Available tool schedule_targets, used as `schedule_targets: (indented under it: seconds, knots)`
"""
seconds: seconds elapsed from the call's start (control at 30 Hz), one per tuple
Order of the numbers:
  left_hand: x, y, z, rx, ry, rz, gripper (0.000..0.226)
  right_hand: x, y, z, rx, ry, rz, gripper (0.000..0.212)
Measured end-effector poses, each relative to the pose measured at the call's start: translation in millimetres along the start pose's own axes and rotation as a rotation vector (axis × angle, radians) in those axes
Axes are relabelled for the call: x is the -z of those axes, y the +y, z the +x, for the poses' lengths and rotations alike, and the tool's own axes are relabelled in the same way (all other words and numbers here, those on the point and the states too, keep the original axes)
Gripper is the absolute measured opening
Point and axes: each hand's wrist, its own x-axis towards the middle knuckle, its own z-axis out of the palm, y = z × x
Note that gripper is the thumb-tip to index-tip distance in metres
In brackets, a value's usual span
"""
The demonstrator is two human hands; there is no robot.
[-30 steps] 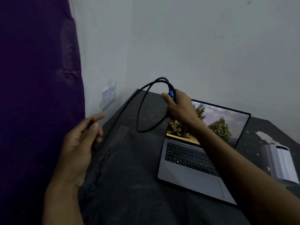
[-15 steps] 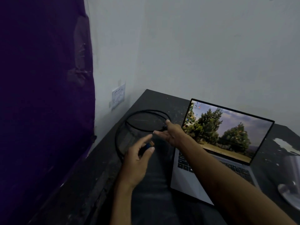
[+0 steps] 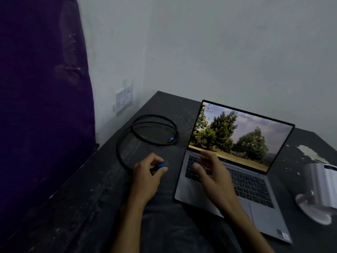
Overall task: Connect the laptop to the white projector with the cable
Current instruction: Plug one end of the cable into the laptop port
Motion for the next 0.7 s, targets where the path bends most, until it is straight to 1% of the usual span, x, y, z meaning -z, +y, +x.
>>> schedule_targets:
  seconds: [0.07,0.17,0.23,0.33,0.47,0.6,0.7]
  knots:
    - [-3.1,-1.5,-0.4,-0.014,-0.016,0.027,0.015,17.0,19.6,-18.0,0.038,0.064,-0.145,0.049]
    - [-5.1,-2.5,-1.3,-0.026,-0.024,0.055,0.012,44.6,52.0,-34.7,0.001,0.183,-0.294,0.046]
    - [-6.0,-2.7,-1.3,-0.036,-0.025,0.081,0.01,58.9,74.3,-43.9,-0.051,0.259,-0.419,0.043]
    - [-7.8,-2.8,-1.1,-0.061,-0.03,0.142,0.007,76.6,101.6,-54.8,-0.184,0.338,-0.589,0.044]
    - [-10.4,-2.5,-1.3,-0.097,-0.063,0.245,0.006,92.2,117.0,-63.4,-0.315,0.359,-0.597,0.047]
    - [-9.9,-2.3,-2.9,-0.144,-0.116,0.364,0.018,91.0,116.9,-64.7,-0.314,0.364,-0.583,0.046]
    - [-14.2,-0.8,-0.3,-0.19,-0.123,0.424,0.026,92.6,116.1,-64.4,-0.323,0.364,-0.54,0.048]
